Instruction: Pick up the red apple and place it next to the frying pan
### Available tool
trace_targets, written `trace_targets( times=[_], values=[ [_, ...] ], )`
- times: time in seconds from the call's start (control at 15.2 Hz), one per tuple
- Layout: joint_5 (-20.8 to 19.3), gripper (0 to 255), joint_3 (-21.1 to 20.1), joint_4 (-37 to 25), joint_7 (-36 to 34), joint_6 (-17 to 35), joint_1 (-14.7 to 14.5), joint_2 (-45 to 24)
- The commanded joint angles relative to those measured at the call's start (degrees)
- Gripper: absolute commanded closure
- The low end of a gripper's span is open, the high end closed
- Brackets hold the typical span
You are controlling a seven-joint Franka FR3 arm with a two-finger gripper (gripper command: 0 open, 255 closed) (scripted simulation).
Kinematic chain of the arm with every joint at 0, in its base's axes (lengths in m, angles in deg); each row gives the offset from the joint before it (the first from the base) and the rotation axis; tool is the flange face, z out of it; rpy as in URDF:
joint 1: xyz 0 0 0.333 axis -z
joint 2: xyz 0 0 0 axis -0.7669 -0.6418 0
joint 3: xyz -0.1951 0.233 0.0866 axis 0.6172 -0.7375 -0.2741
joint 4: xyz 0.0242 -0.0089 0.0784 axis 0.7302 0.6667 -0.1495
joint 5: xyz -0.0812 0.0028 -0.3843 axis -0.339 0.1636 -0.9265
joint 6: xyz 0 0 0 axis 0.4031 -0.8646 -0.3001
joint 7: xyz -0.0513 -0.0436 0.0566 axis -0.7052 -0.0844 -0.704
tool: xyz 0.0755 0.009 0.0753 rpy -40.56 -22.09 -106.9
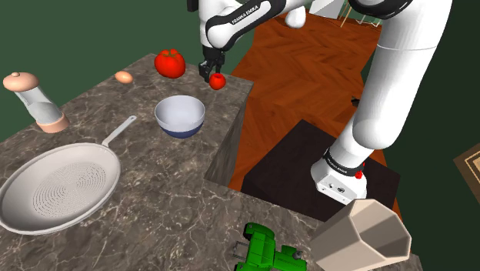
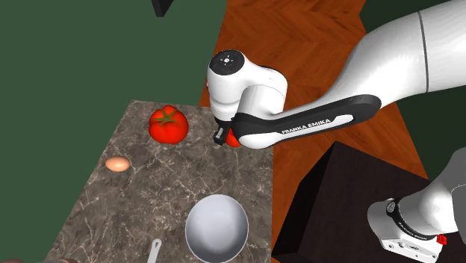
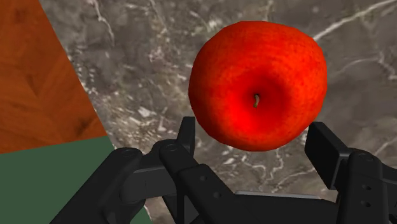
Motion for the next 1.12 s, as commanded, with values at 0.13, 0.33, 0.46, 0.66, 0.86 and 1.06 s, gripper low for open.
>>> trace_targets(
  times=[0.13,0.33,0.46,0.66,0.86,1.06],
  values=[
    [0.0,255,0.0,0.0,0.0,0.0,0.0,-0.1],
    [0.2,255,-0.1,-0.2,0.2,-0.6,0.0,0.4],
    [0.4,255,-0.1,-0.7,0.5,-1.9,0.0,1.1],
    [0.8,255,-0.3,-1.7,0.9,-3.9,0.1,2.2],
    [1.1,255,-0.4,-2.7,1.4,-5.9,0.1,3.2],
    [1.4,255,-0.4,-3.9,1.8,-7.9,0.1,4.1]
  ],
)
